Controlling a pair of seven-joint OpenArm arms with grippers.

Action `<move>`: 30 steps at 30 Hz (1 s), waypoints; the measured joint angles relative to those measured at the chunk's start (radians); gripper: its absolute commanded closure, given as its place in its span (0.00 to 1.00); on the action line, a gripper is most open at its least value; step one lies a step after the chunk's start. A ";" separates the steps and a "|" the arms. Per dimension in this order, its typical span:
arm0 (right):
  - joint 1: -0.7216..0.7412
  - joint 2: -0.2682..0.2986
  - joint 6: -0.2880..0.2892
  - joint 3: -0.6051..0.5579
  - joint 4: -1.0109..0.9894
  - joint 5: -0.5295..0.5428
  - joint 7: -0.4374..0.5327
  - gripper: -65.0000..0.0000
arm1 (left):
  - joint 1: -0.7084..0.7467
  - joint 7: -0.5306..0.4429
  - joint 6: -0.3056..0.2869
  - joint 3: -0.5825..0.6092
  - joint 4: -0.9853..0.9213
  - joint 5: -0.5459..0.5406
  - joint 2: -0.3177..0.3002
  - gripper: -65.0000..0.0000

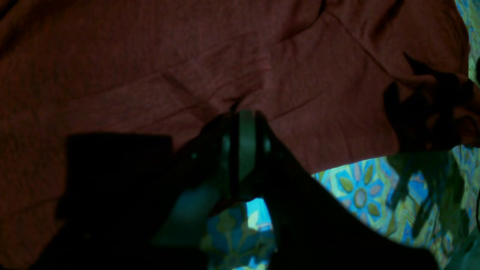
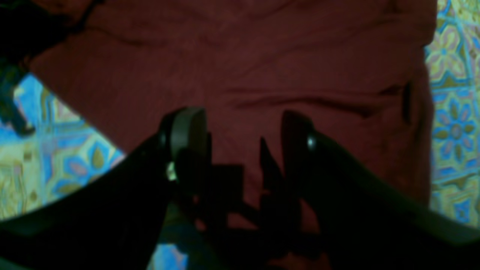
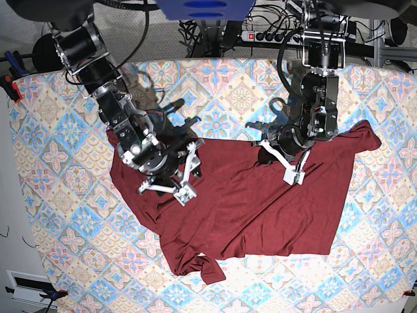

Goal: Layout the t-shirt on the table in an organized manner, then fold the t-shirt properly
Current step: 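Release the shirt and move both grippers onto its body, then grasp the shirt edges with both grippers and pull them apart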

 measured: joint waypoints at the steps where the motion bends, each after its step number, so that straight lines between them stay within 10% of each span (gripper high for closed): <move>1: -0.010 0.000 0.000 -0.016 0.005 0.000 -0.002 0.53 | 0.000 0.003 0.000 0.000 0.002 -0.003 -0.005 1.00; 30: -0.031 0.003 0.000 -0.166 -0.072 -0.002 0.046 0.53 | 0.438 0.015 -0.002 -0.420 0.422 0.013 -0.174 1.00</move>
